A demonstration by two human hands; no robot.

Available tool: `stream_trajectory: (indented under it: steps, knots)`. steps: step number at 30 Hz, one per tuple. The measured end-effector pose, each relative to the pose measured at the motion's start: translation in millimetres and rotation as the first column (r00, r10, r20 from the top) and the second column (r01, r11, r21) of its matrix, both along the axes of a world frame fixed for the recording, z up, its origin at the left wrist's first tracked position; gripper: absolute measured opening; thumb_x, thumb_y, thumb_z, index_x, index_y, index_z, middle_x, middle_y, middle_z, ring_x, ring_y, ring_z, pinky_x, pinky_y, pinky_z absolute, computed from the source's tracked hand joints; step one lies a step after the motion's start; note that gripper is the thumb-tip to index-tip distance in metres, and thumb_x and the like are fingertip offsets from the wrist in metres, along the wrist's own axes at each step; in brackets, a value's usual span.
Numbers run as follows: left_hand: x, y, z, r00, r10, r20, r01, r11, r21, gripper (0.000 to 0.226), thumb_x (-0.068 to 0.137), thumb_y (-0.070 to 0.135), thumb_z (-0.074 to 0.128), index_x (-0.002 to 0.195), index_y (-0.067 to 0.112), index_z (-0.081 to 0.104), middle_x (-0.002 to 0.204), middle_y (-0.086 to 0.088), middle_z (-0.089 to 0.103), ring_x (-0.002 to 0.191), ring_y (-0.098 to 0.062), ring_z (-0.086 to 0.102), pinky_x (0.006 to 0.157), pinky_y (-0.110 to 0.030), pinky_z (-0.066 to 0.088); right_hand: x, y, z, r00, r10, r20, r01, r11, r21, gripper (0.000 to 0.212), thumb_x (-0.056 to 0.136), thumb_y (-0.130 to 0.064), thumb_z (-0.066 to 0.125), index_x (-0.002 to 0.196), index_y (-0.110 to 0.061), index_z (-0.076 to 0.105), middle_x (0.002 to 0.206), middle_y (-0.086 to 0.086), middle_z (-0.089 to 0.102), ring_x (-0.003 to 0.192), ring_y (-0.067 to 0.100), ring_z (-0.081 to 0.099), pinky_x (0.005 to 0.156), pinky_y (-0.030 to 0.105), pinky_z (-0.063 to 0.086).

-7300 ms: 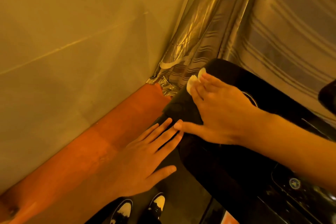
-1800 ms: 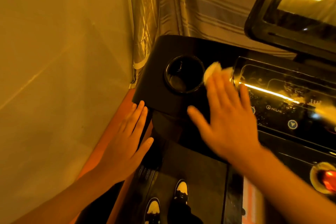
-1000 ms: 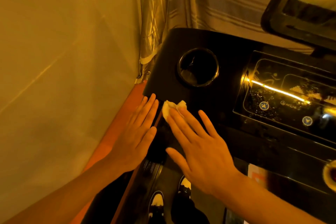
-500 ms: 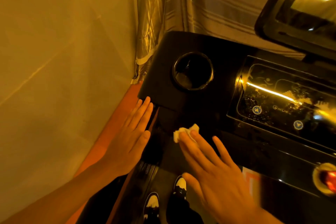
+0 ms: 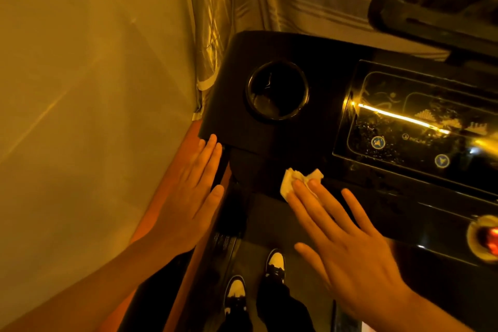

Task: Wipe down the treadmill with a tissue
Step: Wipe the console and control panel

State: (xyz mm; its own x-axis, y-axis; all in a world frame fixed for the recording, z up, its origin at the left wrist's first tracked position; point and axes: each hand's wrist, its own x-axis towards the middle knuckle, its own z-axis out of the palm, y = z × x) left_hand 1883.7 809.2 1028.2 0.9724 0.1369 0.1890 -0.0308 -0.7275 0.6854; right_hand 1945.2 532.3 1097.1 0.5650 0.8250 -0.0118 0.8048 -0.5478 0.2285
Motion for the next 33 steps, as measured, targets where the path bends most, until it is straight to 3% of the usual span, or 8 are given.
stream_trajectory:
  steps: [2,7,13,17,21,27,30,33]
  knots:
    - [0.5,0.8,-1.5,1.0,0.006,0.008,-0.007,1.0,0.016,0.06,0.11,0.035,0.023,0.164,0.014,0.01,0.174,0.007,-0.001,0.161,-0.016,0.001,0.129,-0.04,0.006,0.9,15.0,0.0,1.0,-0.021,0.003,0.021,1.0,0.02,0.069,0.108,-0.055,0.02,0.163,-0.015,0.027,0.173,0.007,0.016,0.16,0.027,0.012,0.127,0.049,0.011]
    - [-1.8,6.4,-3.7,1.0,-0.017,-0.016,0.018,0.998,0.057,0.061,0.112,0.041,0.018,0.165,0.013,0.008,0.175,0.002,0.001,0.161,-0.023,0.004,0.124,-0.066,0.02,6.5,108.9,-12.8,1.0,-0.003,0.028,0.001,0.997,0.071,0.067,0.11,-0.052,0.016,0.164,-0.013,0.025,0.172,0.006,0.015,0.16,0.024,0.008,0.129,0.046,0.004]
    - [-1.6,0.5,0.7,1.0,-0.003,-0.001,0.003,1.0,0.0,0.059,0.11,0.036,0.021,0.164,0.019,0.006,0.174,0.01,-0.003,0.16,-0.014,-0.001,0.128,-0.043,0.006,0.1,-6.0,0.5,0.99,-0.14,0.017,0.139,0.988,0.061,0.068,0.109,-0.053,0.019,0.164,-0.014,0.026,0.173,0.006,0.015,0.16,0.025,0.014,0.128,0.05,0.009]
    - [-0.3,3.4,-3.5,0.999,0.011,-0.032,-0.01,0.999,0.035,0.061,0.109,0.04,0.021,0.165,0.019,0.007,0.174,0.01,-0.002,0.161,-0.017,0.0,0.13,-0.05,0.01,-5.5,14.6,-2.4,0.981,-0.196,-0.007,0.196,0.976,0.091,0.07,0.108,-0.054,0.022,0.164,-0.013,0.023,0.173,0.007,0.013,0.16,0.027,0.01,0.128,0.049,0.007]
    - [0.7,4.6,-6.0,1.0,-0.002,-0.019,0.003,0.999,0.04,0.062,0.11,0.043,0.022,0.164,0.016,0.008,0.174,0.007,0.0,0.161,-0.019,0.002,0.13,-0.044,0.009,-0.1,94.3,-13.4,0.993,-0.114,-0.012,0.115,0.986,0.124,0.068,0.11,-0.054,0.021,0.165,-0.014,0.018,0.174,0.004,0.009,0.161,0.022,0.001,0.129,0.046,0.001]
    - [-0.9,0.1,4.9,0.999,0.015,-0.045,-0.013,0.998,0.056,0.065,0.107,0.044,0.023,0.165,0.016,0.01,0.174,0.01,0.0,0.16,-0.014,0.002,0.13,-0.043,0.009,-3.4,-9.1,-4.1,0.974,-0.225,-0.016,0.225,0.967,0.117,0.07,0.107,-0.055,0.025,0.165,-0.016,0.021,0.174,0.004,0.012,0.16,0.023,0.009,0.129,0.049,0.004]
    - [4.5,-4.9,18.0,0.995,0.101,-0.014,-0.098,0.988,0.122,0.068,0.106,0.048,0.027,0.162,0.009,0.027,0.173,0.001,0.015,0.16,-0.017,0.011,0.128,-0.049,0.018,-7.0,-24.4,-2.9,0.959,-0.282,-0.025,0.282,0.947,0.154,0.071,0.106,-0.055,0.026,0.164,-0.014,0.025,0.173,0.006,0.016,0.16,0.025,0.014,0.127,0.051,0.009]
    - [30.7,-14.6,47.5,0.983,0.117,0.143,-0.143,0.971,0.189,0.062,0.106,0.042,0.039,0.152,0.002,0.044,0.166,-0.011,0.03,0.156,-0.028,0.025,0.124,-0.05,0.027,-5.0,14.4,-8.0,0.97,-0.239,-0.038,0.242,0.949,0.201,0.071,0.107,-0.055,0.025,0.165,-0.013,0.022,0.173,0.006,0.013,0.161,0.025,0.009,0.128,0.049,0.008]
